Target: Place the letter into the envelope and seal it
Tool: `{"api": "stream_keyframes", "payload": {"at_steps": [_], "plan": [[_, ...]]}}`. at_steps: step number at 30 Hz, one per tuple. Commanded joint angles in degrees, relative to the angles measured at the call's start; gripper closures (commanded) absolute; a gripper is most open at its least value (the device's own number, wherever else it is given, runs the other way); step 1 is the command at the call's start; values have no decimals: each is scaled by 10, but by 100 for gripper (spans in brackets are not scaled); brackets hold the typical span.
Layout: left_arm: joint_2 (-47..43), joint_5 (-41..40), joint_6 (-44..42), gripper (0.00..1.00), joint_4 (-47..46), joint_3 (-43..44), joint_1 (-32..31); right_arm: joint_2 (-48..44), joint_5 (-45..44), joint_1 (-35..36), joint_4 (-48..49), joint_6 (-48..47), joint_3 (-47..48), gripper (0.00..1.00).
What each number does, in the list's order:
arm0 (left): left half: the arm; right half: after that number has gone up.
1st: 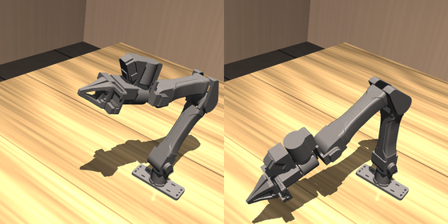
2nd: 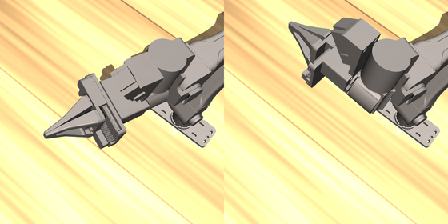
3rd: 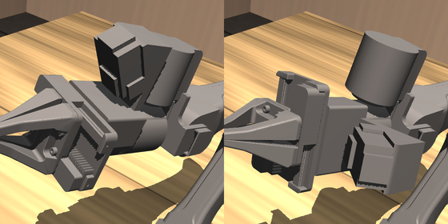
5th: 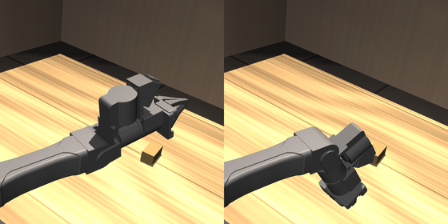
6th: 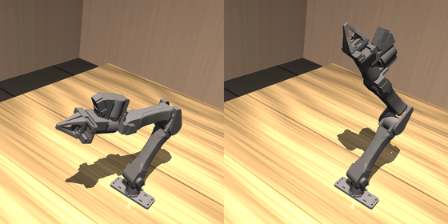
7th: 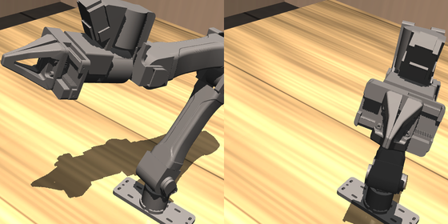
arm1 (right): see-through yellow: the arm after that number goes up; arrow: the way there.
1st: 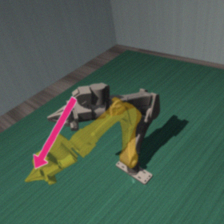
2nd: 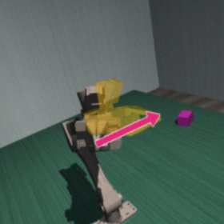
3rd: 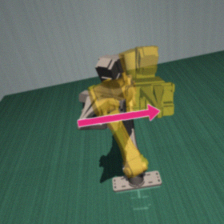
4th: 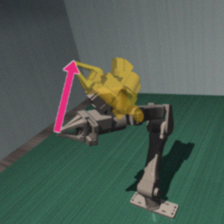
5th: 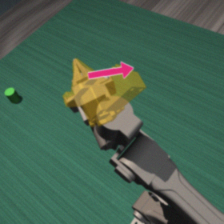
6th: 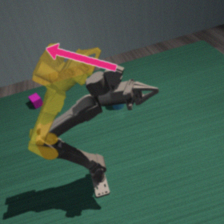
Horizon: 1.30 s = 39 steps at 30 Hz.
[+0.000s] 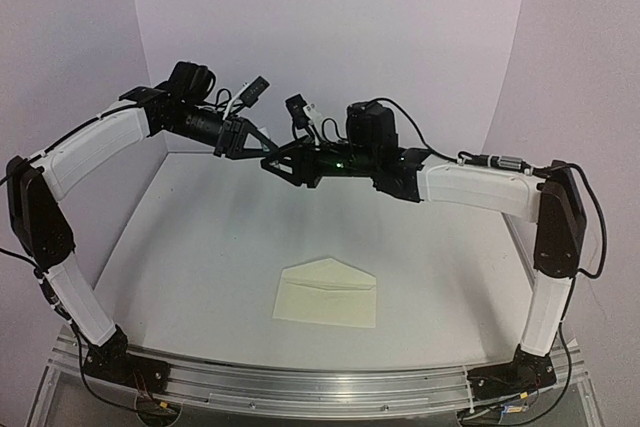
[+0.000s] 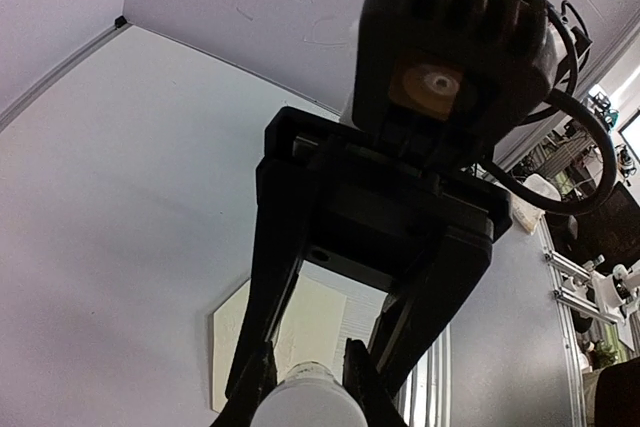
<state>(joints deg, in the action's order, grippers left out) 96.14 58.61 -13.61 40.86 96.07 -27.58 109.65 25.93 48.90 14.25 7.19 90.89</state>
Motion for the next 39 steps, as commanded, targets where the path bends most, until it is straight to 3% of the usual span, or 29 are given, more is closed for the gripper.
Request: {"api": "stream_keyframes", "payload": {"at_steps": [1,6,13,17,18,20,21,24,27,30,35,39], "plan": [[-28,22,27,100,-37,-7,-3,10,29,2,38,-1,2,62],[-27,32,37,100,-47,-6,-3,9,27,3,43,-3,-4,64],[-31,35,34,100,-46,-15,-3,1,10,3,47,-12,-14,98],[-33,34,17,98,-35,-24,-3,-11,-7,3,48,-17,-29,100],[-35,34,16,82,-33,-27,-3,-14,-7,3,47,-19,-33,100],[-37,34,8,37,-31,-33,-3,-22,-8,3,44,-27,-45,100],[-37,31,-10,30,-20,-29,-2,-30,-9,3,37,-39,-52,100],[-33,22,-119,22,47,4,10,-58,-15,3,-34,-112,-74,100],[-31,-10,-379,20,187,46,16,-87,-37,3,-167,-210,-70,100],[-42,-77,-569,18,257,37,14,-101,-46,3,-260,-274,-54,100],[-70,-149,-703,19,211,25,-3,-80,-19,4,-366,-311,5,100],[-107,-209,-799,25,122,-3,-20,-60,23,4,-386,-267,38,100]]}}
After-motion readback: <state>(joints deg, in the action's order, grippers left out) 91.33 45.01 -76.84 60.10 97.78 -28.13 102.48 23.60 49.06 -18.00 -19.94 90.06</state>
